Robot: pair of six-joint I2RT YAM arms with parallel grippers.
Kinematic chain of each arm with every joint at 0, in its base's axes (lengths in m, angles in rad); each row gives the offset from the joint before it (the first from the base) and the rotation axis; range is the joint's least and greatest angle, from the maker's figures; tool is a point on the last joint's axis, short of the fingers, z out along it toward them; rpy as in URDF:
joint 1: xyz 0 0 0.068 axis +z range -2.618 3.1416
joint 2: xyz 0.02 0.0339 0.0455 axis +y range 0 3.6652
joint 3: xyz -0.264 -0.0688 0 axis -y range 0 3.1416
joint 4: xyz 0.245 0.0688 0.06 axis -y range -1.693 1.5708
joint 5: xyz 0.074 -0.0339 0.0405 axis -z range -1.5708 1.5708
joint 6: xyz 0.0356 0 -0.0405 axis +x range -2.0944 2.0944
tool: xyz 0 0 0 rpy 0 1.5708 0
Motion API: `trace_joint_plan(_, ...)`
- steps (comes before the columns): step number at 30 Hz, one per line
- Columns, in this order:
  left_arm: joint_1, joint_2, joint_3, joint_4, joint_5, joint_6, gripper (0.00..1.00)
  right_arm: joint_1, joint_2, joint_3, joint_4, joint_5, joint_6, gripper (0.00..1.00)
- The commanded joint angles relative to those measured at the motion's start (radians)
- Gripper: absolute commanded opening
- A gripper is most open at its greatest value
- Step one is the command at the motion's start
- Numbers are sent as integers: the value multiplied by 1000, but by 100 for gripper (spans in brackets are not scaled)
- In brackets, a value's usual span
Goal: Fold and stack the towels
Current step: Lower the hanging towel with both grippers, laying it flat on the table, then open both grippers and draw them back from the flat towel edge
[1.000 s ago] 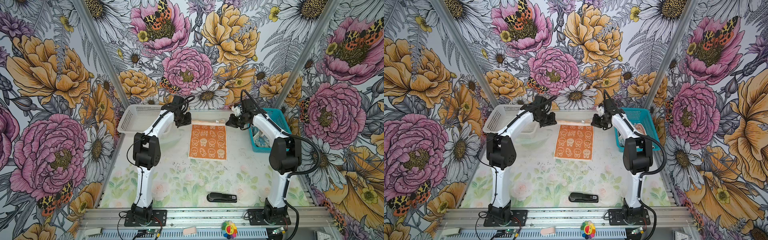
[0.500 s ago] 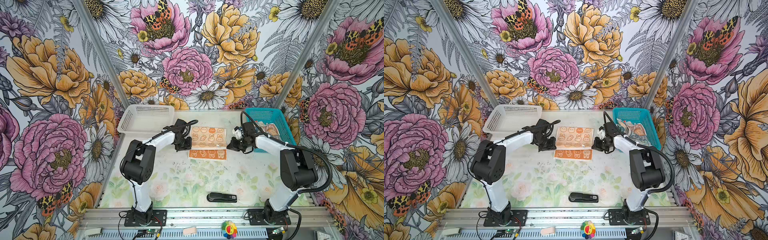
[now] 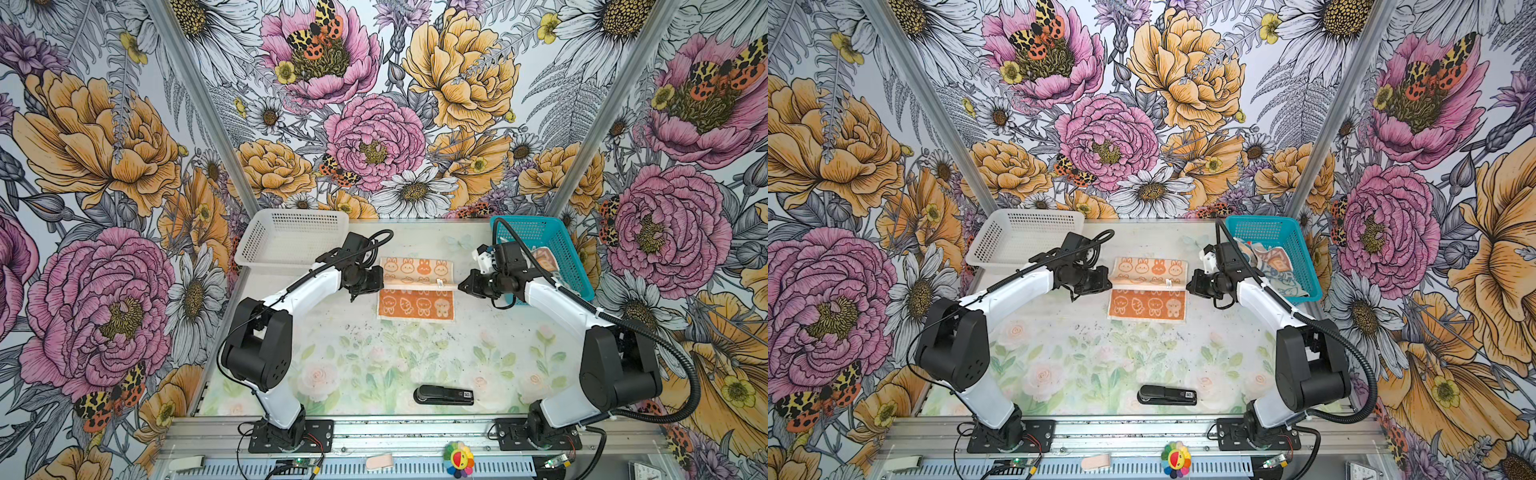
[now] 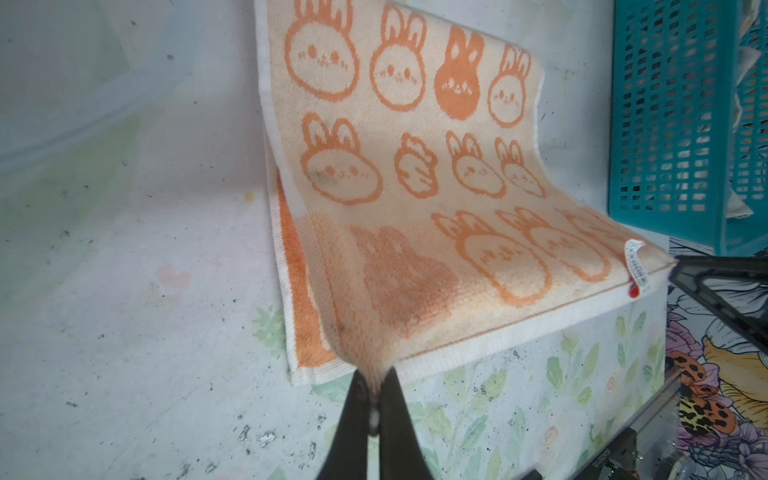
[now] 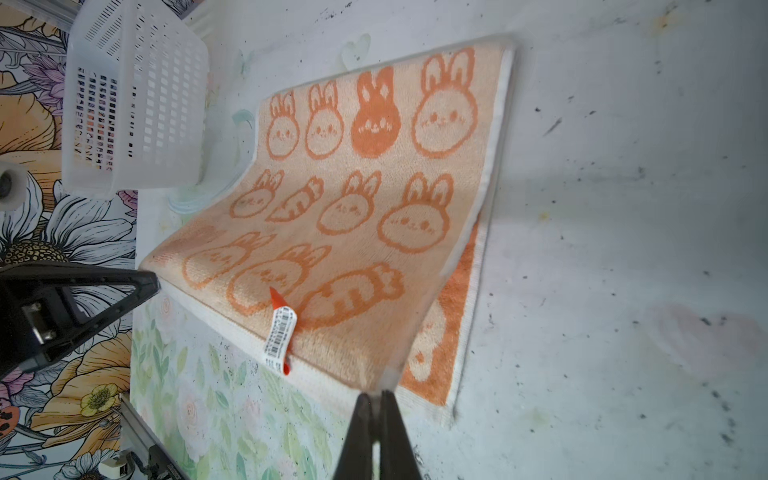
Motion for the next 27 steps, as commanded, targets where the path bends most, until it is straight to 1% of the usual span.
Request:
trace_joint_plan(1, -1, 14, -73, -31, -110, -17, 0, 15, 11, -79, -17, 101, 6, 0)
trace_joint_plan(5, -17, 25, -146, 7, -114, -29, 0, 27, 50, -155, 52, 101, 26, 0)
trace_joint_plan(9, -28, 50, -183, 37, -111, -40, 0, 27, 80, -182, 74, 107, 25, 0)
trace_joint_plan(16, -53, 75, -197, 51, -111, -46, 0, 27, 100, -188, 82, 132, 23, 0)
trace_joint_plan(27, -54, 100, -198, 54, -111, -45, 0, 34, 111, -198, 84, 147, 21, 0)
